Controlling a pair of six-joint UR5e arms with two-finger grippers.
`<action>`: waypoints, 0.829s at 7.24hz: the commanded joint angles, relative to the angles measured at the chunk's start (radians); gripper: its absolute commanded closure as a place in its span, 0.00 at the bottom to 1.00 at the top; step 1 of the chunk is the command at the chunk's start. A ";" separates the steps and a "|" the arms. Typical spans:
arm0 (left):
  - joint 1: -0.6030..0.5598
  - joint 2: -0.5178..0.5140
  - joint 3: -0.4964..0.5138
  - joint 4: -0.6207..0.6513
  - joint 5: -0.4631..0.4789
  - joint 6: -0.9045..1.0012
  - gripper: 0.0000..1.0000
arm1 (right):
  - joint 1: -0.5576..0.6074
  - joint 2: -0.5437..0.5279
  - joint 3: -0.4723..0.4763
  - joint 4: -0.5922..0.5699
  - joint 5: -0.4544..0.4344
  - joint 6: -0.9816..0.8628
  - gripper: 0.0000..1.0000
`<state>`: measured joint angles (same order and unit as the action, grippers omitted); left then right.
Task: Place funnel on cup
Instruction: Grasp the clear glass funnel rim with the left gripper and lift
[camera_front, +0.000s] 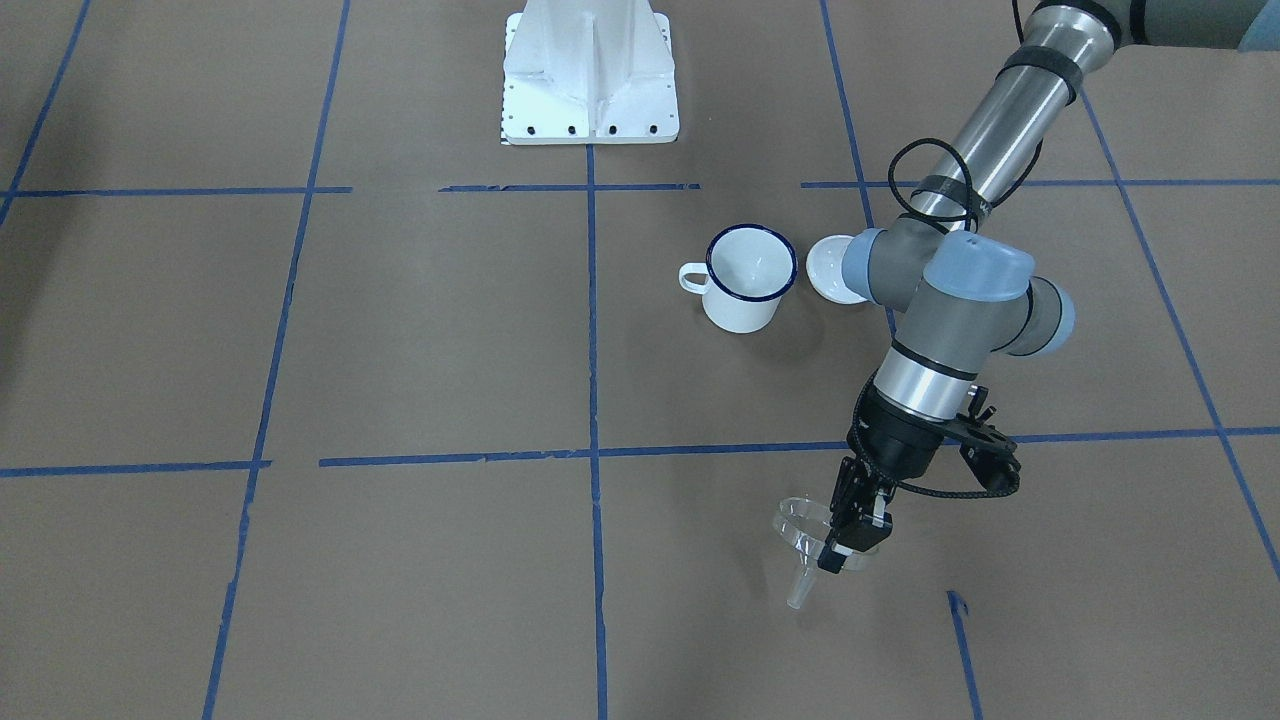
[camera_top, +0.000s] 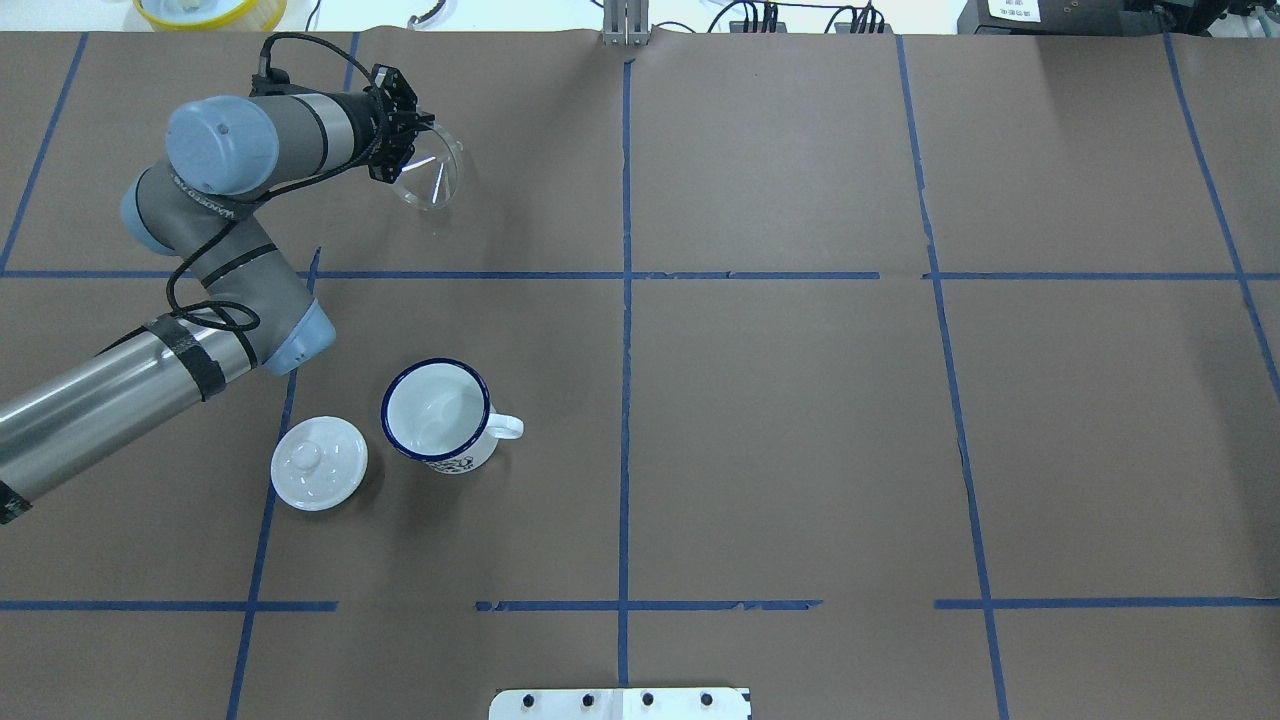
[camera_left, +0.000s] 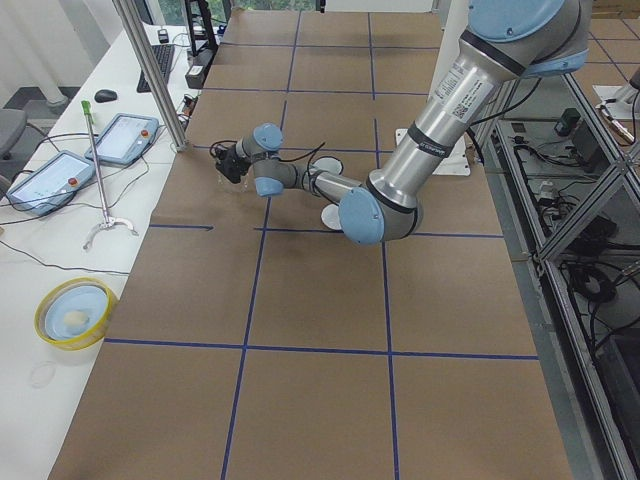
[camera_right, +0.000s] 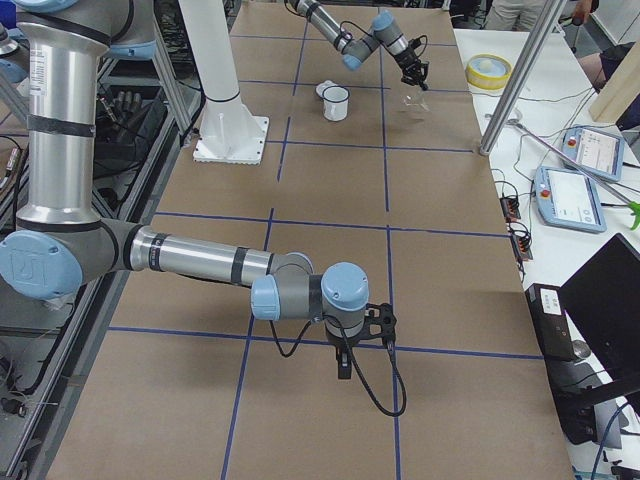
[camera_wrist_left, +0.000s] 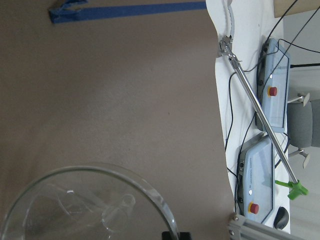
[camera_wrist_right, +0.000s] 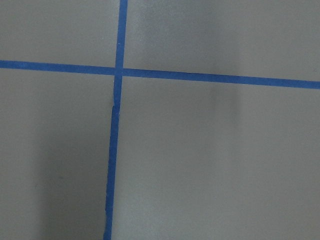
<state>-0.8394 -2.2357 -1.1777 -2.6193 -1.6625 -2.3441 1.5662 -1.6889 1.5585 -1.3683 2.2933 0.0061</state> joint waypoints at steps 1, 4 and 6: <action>-0.012 0.011 -0.210 0.250 -0.078 0.061 1.00 | 0.000 0.000 0.000 0.000 0.000 0.000 0.00; -0.009 0.062 -0.594 0.848 -0.239 0.274 1.00 | 0.000 0.000 0.000 0.000 0.000 0.000 0.00; 0.022 0.054 -0.773 1.239 -0.275 0.385 1.00 | 0.000 0.000 0.000 0.000 0.000 0.000 0.00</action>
<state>-0.8404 -2.1795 -1.8365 -1.6117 -1.9176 -2.0115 1.5662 -1.6883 1.5585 -1.3683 2.2933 0.0061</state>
